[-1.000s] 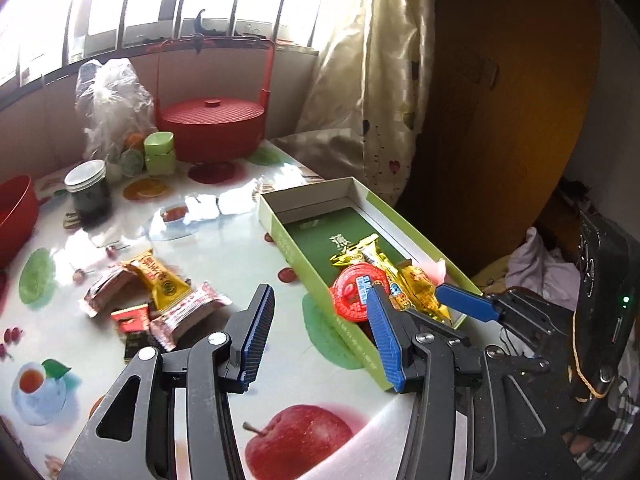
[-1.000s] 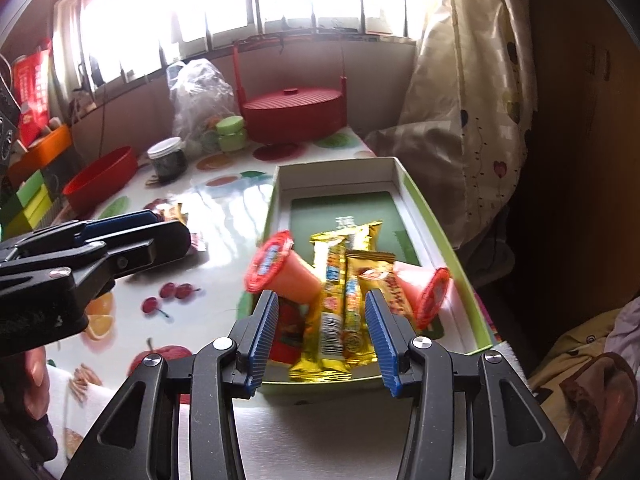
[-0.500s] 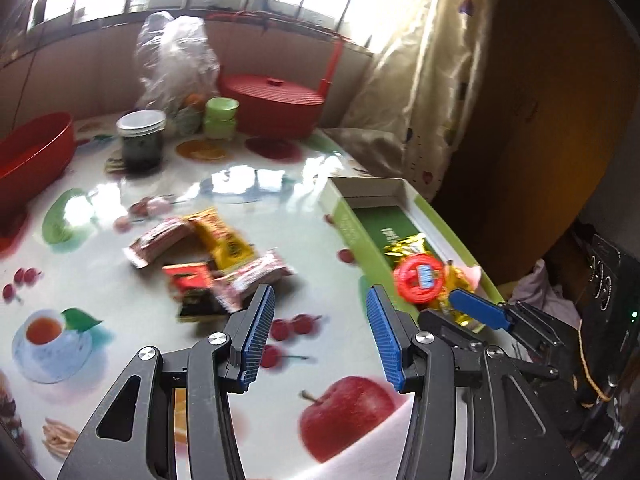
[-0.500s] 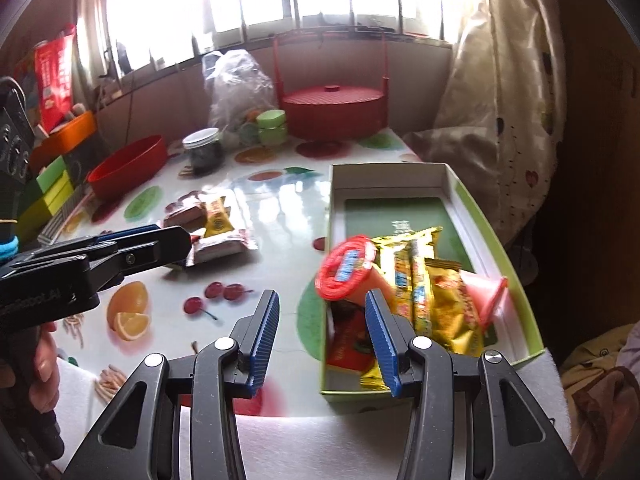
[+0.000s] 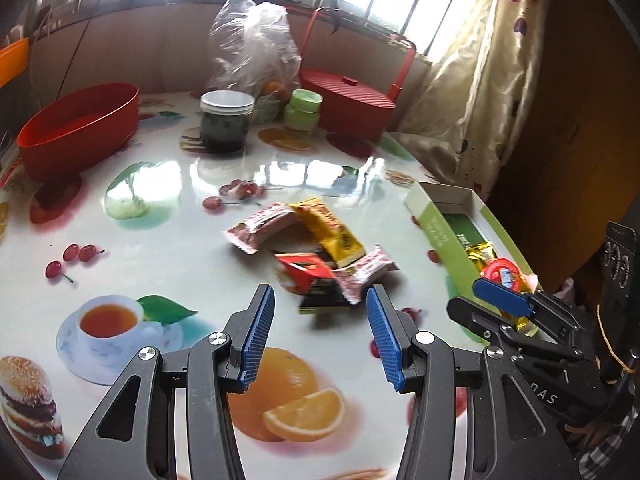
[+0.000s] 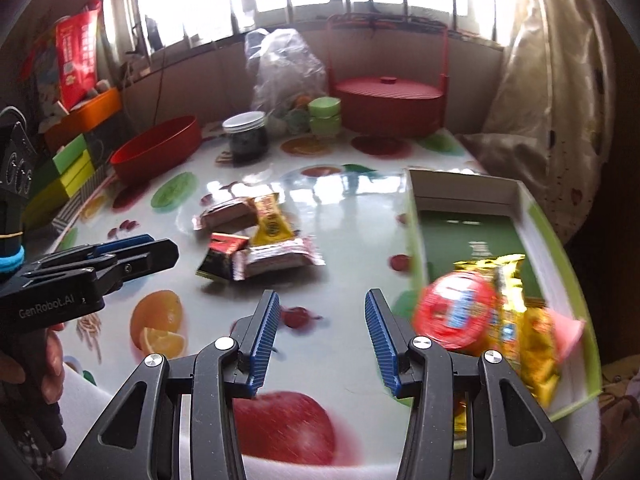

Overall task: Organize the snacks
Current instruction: 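Withdraw both open grippers from the box toward the snack pile, then grasp the red packet with the left gripper while the right gripper grasps the white packet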

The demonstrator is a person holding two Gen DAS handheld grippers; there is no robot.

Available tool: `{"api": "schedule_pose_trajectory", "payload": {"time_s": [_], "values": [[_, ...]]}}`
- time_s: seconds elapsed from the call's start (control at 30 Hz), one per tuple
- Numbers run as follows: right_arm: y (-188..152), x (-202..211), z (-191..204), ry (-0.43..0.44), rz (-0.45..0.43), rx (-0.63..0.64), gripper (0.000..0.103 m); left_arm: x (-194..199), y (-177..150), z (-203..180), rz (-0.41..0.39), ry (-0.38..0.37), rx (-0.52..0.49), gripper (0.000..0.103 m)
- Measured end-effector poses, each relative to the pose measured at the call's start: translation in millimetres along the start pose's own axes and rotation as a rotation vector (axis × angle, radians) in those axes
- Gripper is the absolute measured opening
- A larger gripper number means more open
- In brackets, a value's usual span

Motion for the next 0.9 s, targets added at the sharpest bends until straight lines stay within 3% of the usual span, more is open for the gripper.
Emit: {"api": "schedule_pose_trajectory", "payload": {"time_s": [0.2,0.4,0.9], "values": [[6,-27,12,0.013,0.049,-0.001,0.045,-5,-2,15,0.010,0.006,0.028,0.049],[18,-51,10,0.037,0.085,-0.096,0.045,-6,-2,23,0.013,0.007,0.047,0.049],[40,-82,17,-0.038,0.094,-0.126,0.045,-10,-5,22,0.028,-0.019,0.059,0.049]]}}
Point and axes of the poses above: each gripper's, at about its wrist camera, not at the fingertips, and x roughly against the way its jaws point, z to its left, y to its top, the point moved 9 cm from there along -x, roughly the way its jaws point, and after that the axes turned 2 degrees about x, right-handed, at the moved point
